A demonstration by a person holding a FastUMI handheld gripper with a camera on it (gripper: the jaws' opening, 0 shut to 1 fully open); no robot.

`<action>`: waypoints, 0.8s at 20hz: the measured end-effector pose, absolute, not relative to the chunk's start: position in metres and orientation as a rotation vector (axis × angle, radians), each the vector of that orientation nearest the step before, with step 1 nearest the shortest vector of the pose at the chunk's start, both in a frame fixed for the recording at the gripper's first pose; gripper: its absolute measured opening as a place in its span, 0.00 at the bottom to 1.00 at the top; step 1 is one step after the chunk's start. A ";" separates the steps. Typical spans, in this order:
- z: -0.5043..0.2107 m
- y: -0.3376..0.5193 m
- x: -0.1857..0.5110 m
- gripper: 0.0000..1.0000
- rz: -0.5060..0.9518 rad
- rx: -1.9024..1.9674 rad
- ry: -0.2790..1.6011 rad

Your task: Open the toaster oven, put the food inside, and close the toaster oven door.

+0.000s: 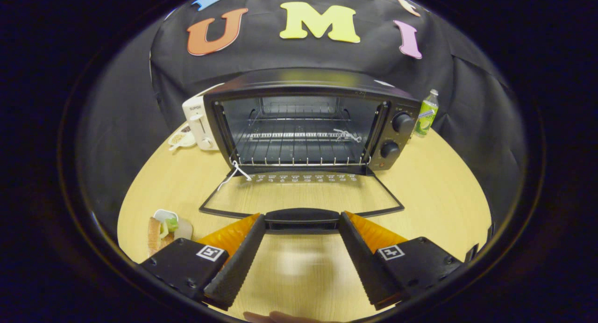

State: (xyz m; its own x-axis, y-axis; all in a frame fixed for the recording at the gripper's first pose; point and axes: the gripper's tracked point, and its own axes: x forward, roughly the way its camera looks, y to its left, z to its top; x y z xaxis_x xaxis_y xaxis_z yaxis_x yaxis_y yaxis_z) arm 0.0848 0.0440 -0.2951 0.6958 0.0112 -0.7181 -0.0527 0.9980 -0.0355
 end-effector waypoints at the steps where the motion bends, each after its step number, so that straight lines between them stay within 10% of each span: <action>1: -0.296 0.045 0.082 1.00 0.036 -0.050 0.814; 16: -0.263 0.129 0.038 1.00 0.362 0.216 0.994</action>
State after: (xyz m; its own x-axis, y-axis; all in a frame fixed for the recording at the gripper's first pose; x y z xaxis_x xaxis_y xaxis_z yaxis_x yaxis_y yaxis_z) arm 0.0377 0.1291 -0.2631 0.4932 0.3929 -0.7762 -0.1980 0.9195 0.3397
